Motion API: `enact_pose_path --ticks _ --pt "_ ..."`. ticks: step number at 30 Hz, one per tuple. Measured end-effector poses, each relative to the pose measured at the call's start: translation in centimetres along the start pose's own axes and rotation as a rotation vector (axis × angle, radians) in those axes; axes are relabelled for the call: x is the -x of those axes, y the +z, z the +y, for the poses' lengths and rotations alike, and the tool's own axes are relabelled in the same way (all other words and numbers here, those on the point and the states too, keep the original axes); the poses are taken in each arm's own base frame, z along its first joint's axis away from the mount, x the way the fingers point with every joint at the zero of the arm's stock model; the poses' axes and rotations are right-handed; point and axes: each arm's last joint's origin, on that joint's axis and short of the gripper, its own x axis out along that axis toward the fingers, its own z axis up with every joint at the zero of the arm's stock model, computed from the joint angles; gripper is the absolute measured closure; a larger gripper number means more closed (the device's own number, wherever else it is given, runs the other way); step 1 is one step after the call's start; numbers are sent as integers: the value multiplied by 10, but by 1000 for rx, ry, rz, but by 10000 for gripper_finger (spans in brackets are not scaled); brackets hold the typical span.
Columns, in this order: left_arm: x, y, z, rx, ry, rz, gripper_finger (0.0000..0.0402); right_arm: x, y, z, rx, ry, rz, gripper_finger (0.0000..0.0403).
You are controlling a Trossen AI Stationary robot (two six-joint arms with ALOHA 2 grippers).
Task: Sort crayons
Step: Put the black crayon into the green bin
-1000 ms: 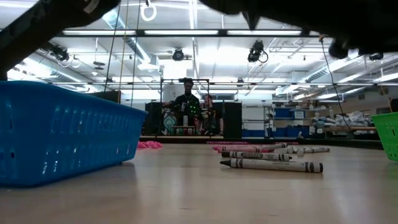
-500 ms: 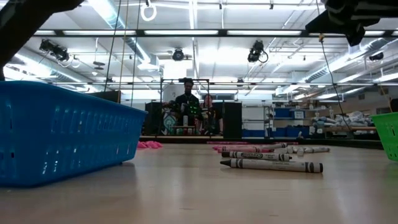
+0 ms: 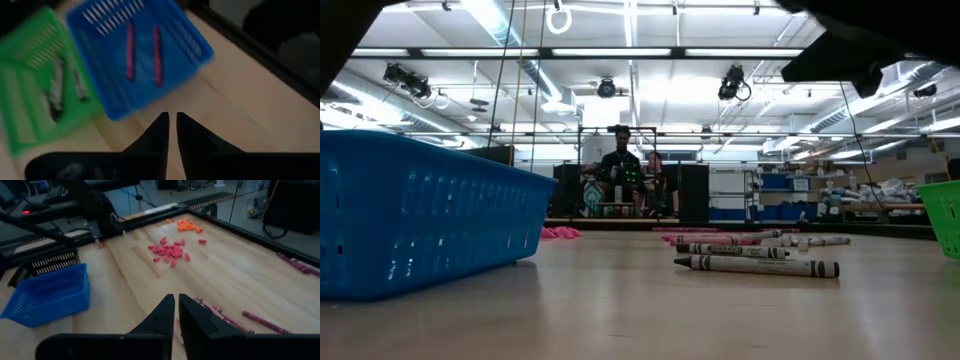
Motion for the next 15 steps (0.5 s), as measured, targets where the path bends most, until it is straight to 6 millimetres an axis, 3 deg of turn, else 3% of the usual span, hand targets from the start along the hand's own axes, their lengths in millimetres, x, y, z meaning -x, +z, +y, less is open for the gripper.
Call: enact_pose_path --ticks 6,12,15 --pt "7 -10 -6 31 -29 133 363 -8 5 5 0 18 24 369" --pt "36 -3 -6 13 44 182 363 -14 18 23 42 49 66 369" --pt "40 -4 -11 4 50 219 363 -19 19 32 65 62 99 369"
